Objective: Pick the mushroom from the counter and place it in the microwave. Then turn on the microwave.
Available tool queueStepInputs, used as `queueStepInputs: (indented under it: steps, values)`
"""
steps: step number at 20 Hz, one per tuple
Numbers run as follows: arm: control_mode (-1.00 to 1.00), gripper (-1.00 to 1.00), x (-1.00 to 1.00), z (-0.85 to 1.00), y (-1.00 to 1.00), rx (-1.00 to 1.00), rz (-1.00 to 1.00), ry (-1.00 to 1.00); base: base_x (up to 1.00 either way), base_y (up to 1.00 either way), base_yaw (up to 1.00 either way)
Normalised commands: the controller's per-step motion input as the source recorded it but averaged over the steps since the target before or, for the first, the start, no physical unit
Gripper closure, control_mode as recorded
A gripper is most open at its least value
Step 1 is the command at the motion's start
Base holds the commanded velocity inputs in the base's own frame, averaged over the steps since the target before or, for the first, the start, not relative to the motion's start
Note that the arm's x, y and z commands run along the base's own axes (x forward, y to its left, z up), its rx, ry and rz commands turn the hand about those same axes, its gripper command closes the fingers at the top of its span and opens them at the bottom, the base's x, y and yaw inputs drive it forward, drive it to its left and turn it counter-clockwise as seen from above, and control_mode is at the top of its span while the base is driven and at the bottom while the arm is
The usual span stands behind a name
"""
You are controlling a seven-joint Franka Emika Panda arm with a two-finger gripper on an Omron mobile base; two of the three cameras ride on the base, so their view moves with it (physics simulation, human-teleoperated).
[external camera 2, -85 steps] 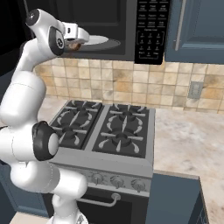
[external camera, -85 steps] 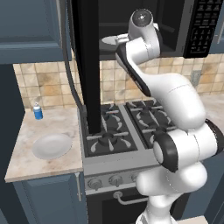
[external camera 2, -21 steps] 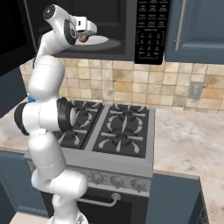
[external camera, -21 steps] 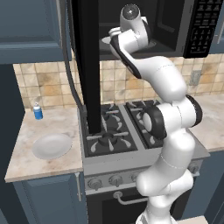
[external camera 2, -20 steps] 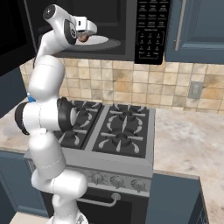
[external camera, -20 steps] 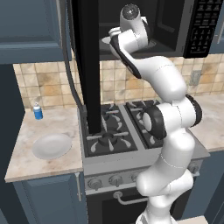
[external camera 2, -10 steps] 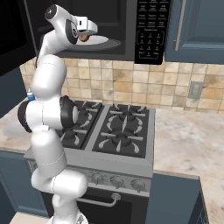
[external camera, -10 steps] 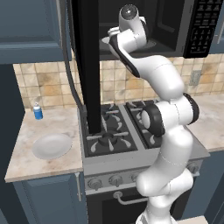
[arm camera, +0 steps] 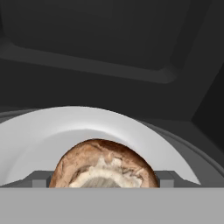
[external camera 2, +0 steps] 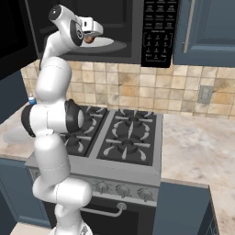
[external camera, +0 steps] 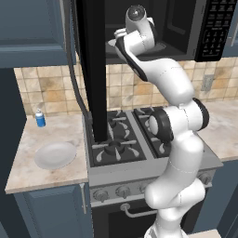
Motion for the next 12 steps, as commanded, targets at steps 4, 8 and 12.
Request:
queueStepInputs:
  steps: [4,8,12]
  values:
    - [-1.00,1.00,0.09,0.00,0.01,0.00,0.00,0.00,0.00,0.00,0.00]
    - [-1.00,1.00,0.08,0.00,0.02,0.00,0.00,0.00,0.00,0.00,0.00]
    - [-1.00,1.00,0.03,0.00,0.02,0.00,0.00,0.00,0.00,0.00,0.00]
